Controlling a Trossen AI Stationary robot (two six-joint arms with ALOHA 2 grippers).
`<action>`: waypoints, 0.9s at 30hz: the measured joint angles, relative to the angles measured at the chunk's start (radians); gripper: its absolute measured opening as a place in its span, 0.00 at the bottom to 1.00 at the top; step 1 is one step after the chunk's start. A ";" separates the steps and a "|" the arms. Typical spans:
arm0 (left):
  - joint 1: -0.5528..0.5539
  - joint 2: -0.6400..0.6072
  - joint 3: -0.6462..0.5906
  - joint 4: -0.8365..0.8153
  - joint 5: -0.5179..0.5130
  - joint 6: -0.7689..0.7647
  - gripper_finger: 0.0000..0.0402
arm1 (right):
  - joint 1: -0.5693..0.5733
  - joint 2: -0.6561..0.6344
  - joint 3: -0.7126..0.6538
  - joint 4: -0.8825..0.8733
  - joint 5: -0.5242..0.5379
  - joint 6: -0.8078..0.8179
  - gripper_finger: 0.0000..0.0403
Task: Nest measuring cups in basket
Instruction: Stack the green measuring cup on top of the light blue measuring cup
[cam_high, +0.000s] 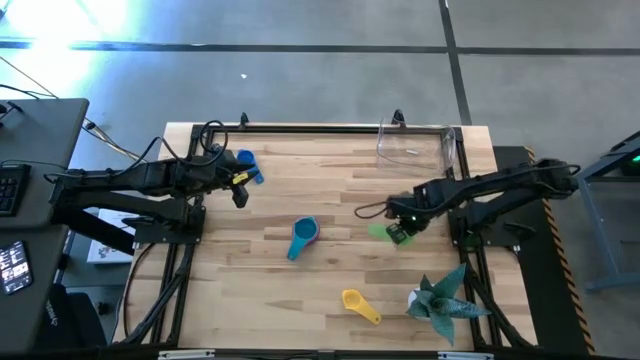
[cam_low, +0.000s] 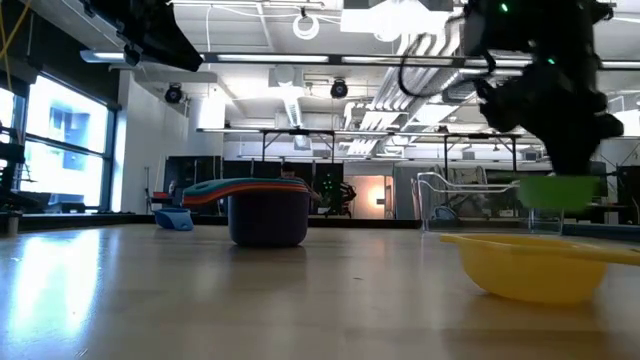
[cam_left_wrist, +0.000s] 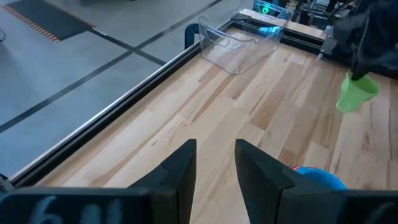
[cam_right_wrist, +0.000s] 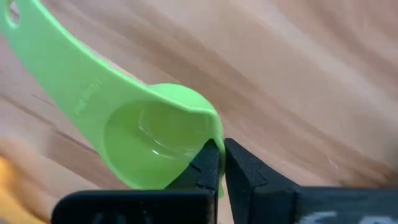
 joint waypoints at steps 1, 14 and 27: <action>0.000 0.000 0.000 0.000 0.000 0.005 0.25 | -0.004 0.000 0.028 0.000 0.021 0.008 0.01; 0.000 0.000 0.000 0.001 0.047 -0.004 0.25 | -0.124 0.026 0.377 0.019 0.267 0.020 0.00; 0.000 0.013 0.000 0.000 0.075 -0.147 0.25 | -0.251 0.168 0.609 0.099 0.286 -0.250 0.00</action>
